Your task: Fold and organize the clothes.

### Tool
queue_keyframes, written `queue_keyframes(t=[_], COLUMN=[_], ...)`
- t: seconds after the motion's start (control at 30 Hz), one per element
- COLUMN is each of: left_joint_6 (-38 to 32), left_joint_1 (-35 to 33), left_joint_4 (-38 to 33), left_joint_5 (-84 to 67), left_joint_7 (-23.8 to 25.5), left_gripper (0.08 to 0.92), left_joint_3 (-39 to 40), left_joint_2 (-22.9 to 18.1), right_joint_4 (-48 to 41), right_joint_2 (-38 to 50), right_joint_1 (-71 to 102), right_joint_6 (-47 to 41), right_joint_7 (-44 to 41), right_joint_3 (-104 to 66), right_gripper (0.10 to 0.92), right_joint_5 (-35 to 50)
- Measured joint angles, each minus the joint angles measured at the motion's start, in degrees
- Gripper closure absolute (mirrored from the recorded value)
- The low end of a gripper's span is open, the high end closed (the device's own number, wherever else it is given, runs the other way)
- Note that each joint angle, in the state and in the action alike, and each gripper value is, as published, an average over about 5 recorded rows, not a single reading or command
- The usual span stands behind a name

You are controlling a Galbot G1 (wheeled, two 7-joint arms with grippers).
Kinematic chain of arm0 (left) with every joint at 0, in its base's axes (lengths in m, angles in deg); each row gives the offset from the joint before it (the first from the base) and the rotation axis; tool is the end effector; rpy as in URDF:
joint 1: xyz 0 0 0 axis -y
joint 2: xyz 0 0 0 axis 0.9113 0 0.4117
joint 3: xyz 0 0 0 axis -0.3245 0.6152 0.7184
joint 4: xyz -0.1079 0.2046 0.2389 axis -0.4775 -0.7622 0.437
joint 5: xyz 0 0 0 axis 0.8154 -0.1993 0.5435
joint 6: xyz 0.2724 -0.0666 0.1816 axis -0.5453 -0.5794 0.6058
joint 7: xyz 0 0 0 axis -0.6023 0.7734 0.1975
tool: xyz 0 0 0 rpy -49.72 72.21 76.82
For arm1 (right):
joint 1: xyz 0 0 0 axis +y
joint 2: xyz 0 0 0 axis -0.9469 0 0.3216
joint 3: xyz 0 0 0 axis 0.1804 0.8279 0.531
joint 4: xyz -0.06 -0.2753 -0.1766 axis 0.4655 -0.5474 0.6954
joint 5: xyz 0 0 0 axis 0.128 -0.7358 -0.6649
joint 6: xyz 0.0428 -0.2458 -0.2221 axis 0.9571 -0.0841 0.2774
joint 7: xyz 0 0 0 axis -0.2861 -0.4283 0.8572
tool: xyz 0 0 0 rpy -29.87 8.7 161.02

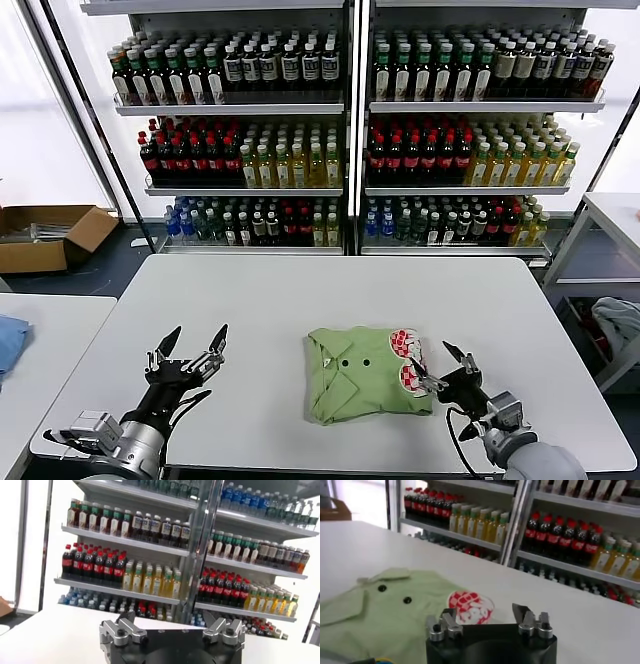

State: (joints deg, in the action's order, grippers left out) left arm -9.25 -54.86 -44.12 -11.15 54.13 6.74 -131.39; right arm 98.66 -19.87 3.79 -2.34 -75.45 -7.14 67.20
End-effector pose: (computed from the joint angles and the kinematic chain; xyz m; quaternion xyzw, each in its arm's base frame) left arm 0.1580 0.0517 -0.2010 -0.0682 -0.9891 0.1022 0.0806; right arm 0.2097 -0.0788 -0.2552 0.1687 -0.9659 0.1141 0.1599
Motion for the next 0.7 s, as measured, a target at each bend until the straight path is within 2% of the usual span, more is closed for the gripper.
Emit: queue_keyframes(t=[0.17,0.43,0.7], left_joint_6=[-0.3,-1.5,-2.5], left_joint_1=[-0.7,-2.5,-3.7], left_joint_4=[0.2,0.4,1.2], left_joint_5=[0.3,0.4,0.4], left_joint_7=[0.3,1.1,1.4], left_gripper=[0.177,0.177,0.177], left_joint_3=[0.0,-1.0,-1.6], left_joint_2=[0.1,-0.3,-1.0], right_joint_4=[-0.6,-7.0,-11.6], right_joint_2=[-4.2,-11.5,-13.8], right_joint_1=[-3.8,-10.4,-12.1], right_joint_6=[-0.9,-1.9,-1.8], right_joint_7=[1.2,4.6,5.7], right_joint_3=[4.9,13.1,16.0], right_gripper=[0.207,0.203,0.203], right_joint_5=[-0.1,-0.7,-1.9])
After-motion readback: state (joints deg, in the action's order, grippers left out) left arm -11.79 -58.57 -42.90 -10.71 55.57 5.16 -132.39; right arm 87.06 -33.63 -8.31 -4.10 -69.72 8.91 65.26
